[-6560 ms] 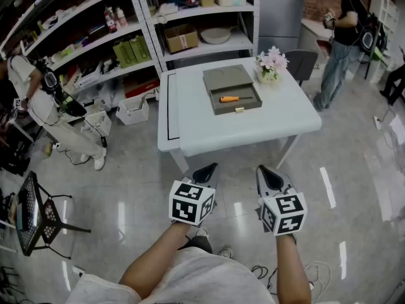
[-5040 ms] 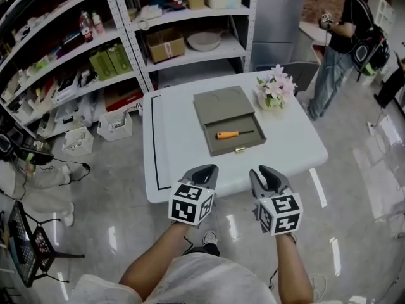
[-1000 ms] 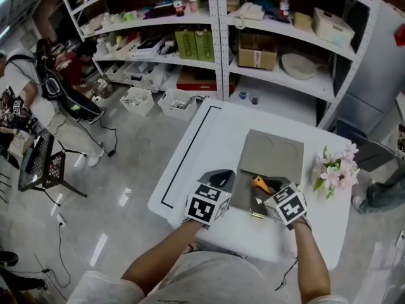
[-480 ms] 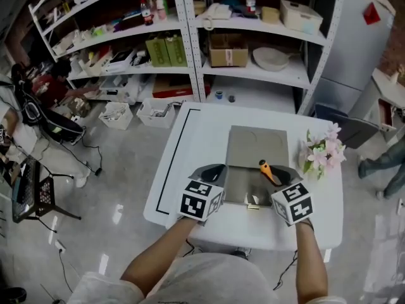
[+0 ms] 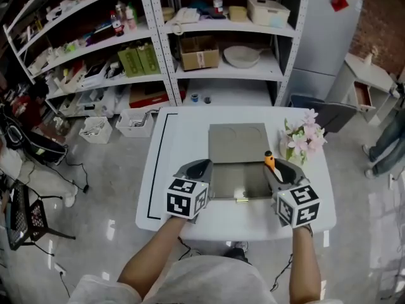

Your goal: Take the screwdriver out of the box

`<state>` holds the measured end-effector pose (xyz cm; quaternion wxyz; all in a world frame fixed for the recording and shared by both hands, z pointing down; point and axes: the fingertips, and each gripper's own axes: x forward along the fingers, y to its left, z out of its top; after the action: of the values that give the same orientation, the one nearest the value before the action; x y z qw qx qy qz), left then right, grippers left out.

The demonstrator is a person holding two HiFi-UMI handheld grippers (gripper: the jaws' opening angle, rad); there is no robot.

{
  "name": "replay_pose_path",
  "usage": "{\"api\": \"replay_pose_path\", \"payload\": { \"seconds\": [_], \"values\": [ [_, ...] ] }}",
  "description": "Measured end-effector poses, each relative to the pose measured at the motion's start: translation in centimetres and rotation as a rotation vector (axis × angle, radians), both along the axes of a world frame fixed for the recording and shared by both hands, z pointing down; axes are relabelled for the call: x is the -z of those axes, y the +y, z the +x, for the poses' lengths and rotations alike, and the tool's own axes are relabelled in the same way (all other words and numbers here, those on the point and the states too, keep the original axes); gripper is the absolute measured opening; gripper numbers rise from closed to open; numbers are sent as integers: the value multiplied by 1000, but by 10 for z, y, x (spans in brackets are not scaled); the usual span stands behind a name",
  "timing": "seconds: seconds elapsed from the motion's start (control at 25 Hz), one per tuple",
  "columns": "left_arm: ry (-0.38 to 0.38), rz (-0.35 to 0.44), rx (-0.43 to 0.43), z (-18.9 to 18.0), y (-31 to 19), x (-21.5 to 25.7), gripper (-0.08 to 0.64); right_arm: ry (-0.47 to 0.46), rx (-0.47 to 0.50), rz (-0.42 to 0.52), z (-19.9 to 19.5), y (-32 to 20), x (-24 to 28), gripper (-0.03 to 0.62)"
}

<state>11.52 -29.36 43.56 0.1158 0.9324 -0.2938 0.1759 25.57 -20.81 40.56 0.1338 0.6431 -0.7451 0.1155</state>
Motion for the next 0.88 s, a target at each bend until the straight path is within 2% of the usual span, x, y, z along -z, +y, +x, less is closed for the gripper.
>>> {"api": "replay_pose_path", "payload": {
  "seconds": [0.24, 0.88],
  "values": [
    [4, 19, -22, 2, 5, 7, 5, -53, -99, 58, 12, 18, 11, 112],
    [-1, 16, -52, -5, 21, 6, 5, -71, -174, 73, 12, 40, 12, 112]
  ]
}}
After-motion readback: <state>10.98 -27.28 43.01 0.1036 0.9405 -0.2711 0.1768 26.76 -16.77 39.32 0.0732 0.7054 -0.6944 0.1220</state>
